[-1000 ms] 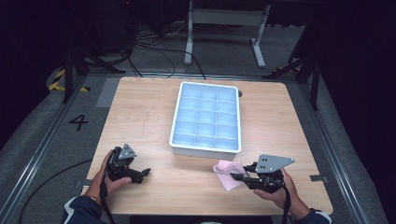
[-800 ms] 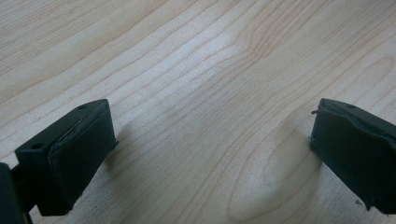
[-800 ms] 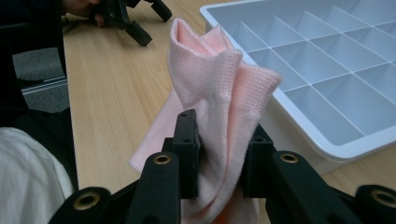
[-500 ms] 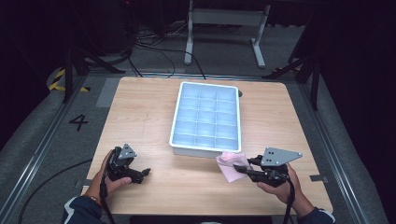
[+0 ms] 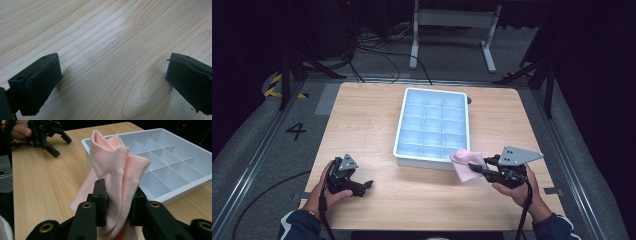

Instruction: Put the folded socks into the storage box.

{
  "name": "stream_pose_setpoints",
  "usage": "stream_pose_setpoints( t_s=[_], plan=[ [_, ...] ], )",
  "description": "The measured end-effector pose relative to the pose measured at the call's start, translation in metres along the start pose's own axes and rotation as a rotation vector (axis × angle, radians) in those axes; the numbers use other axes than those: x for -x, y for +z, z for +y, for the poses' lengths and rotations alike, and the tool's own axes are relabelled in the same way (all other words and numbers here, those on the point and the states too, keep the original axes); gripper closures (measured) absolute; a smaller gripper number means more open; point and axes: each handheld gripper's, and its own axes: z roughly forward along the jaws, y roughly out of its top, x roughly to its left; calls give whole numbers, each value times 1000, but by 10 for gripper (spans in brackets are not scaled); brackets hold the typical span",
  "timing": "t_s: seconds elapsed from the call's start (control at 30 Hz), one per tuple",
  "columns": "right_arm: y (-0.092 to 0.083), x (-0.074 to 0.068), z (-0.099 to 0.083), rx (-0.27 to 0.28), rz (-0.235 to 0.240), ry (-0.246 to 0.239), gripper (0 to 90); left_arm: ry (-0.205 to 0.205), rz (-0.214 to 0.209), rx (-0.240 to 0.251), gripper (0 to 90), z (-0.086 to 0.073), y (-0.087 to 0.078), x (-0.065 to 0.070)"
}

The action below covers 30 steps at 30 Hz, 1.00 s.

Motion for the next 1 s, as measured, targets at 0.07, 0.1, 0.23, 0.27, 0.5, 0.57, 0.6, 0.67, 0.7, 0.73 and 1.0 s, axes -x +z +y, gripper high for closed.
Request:
stream_pose_setpoints(
  t_s=[0.07, 0.1, 0.23, 0.27, 0.5, 0.57, 0.6, 0.67, 0.7, 0.73, 1.0],
  plan=[
    [0, 2, 1, 2, -4, 1, 724, 0, 0, 0, 3, 0, 0, 0],
    [-1, 4, 1, 4, -9, 1, 724, 0, 0, 0, 3, 0, 0, 0],
    [-1, 12, 5, 9, -28, 0, 724, 0, 0, 0, 3, 0, 0, 0],
    [-1, 15, 6, 10, -31, 1, 724, 0, 0, 0, 3, 0, 0, 0],
    [3, 28, 11, 7, -47, 9, 724, -1, 0, 1, 3, 0, 0, 0],
    [5, 31, 12, -2, -52, 6, 723, 0, 0, 0, 3, 0, 0, 0],
    [5, 32, 13, -3, -55, 5, 723, 0, 0, 0, 3, 0, 0, 0],
    [8, 36, 14, -18, -67, -2, 723, -1, 0, 1, 3, 0, 0, 0],
    [9, 37, 15, -20, -69, 0, 723, 0, 0, 0, 3, 0, 0, 0],
    [9, 38, 16, -18, -67, 0, 724, -1, 0, 1, 3, 0, 0, 0],
    [14, 50, 23, -28, -92, -5, 724, 0, -1, 1, 3, 0, 0, 0]
  ],
)
